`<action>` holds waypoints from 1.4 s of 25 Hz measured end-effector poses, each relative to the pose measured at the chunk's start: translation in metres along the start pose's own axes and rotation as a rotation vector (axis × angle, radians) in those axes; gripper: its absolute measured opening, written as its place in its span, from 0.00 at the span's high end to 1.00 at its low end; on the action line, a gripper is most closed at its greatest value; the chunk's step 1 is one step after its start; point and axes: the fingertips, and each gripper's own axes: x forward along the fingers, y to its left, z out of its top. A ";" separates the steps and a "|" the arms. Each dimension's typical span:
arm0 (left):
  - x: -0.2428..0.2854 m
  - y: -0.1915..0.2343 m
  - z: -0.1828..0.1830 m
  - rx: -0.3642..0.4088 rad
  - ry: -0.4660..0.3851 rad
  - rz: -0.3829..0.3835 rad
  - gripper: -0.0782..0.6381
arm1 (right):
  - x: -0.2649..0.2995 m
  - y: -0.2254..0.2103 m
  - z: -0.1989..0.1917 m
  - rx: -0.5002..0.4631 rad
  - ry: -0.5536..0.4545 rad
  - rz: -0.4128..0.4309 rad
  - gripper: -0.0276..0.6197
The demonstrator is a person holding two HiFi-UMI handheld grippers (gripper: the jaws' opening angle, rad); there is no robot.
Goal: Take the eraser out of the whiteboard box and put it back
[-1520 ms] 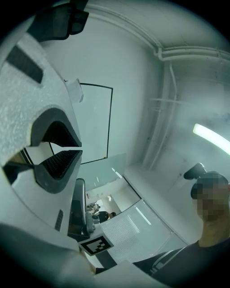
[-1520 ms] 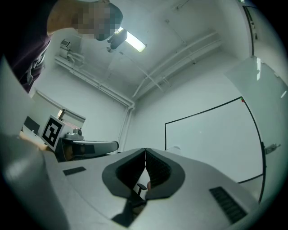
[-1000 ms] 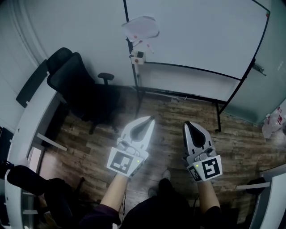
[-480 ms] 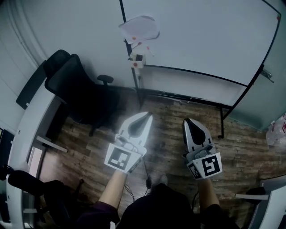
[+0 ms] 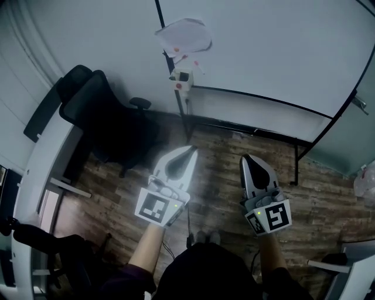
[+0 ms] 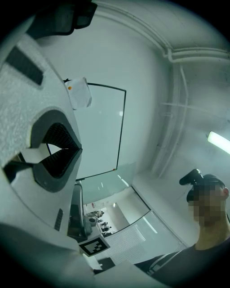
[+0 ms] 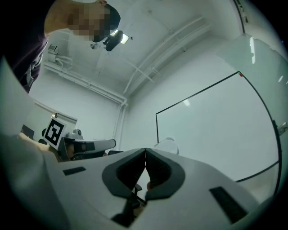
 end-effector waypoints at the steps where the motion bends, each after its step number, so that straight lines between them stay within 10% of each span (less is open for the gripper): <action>1: 0.002 0.004 -0.001 0.002 0.001 0.003 0.88 | 0.005 -0.001 -0.002 0.002 0.001 0.002 0.95; 35: 0.116 0.218 -0.076 -0.043 0.004 -0.029 0.88 | 0.236 -0.042 -0.080 -0.012 0.058 -0.018 0.95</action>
